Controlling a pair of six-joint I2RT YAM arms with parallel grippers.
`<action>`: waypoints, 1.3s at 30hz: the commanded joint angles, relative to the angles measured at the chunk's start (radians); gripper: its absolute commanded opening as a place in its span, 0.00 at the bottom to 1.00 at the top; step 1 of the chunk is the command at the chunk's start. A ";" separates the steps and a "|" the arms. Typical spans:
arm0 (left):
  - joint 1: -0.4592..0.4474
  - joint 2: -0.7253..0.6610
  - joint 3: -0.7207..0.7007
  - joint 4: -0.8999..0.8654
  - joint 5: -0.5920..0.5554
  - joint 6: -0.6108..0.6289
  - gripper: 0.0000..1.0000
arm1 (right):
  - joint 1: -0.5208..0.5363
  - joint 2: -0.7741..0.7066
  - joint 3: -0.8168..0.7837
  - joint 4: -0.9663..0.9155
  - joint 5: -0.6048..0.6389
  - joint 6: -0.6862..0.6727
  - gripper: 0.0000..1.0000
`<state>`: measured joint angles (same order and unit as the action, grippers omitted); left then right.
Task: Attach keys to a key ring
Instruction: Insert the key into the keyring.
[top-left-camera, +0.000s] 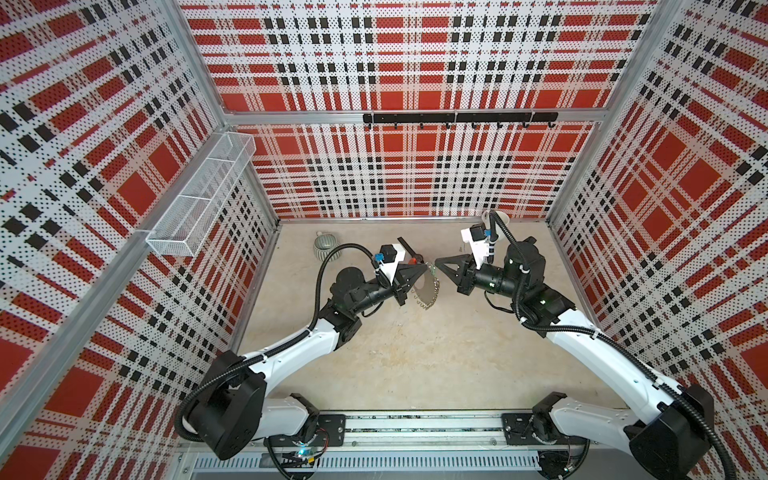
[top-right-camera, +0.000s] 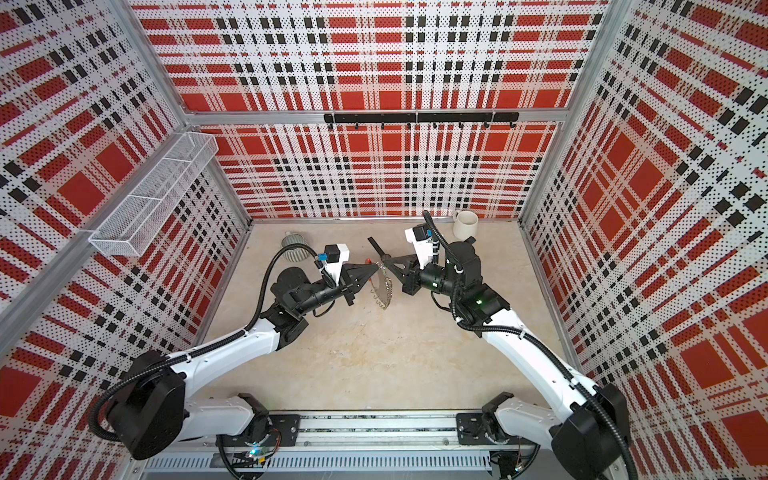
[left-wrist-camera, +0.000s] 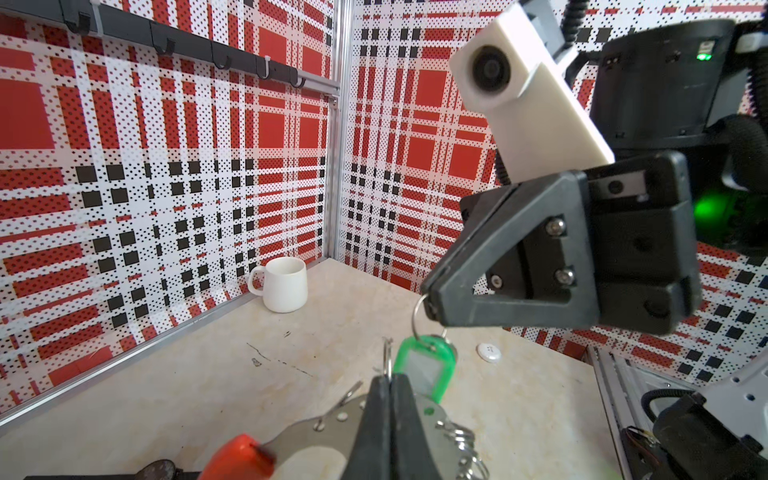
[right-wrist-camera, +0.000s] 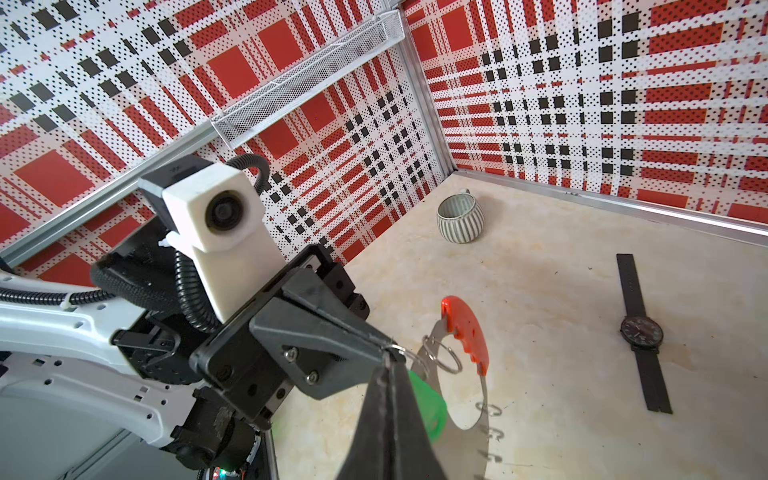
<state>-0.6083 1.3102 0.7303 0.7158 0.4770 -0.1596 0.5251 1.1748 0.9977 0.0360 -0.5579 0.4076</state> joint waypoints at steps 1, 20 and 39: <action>-0.001 -0.015 0.020 0.076 -0.009 -0.018 0.00 | -0.007 0.021 0.042 0.021 -0.021 0.017 0.00; -0.001 -0.041 -0.004 0.108 0.005 0.010 0.00 | -0.006 0.073 0.057 0.009 0.049 0.074 0.00; 0.001 -0.028 -0.062 0.315 0.019 -0.033 0.00 | -0.024 0.096 0.047 -0.010 -0.020 0.117 0.00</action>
<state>-0.6025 1.2945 0.6746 0.8429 0.4583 -0.1658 0.5159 1.2530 1.0355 0.0158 -0.5659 0.5114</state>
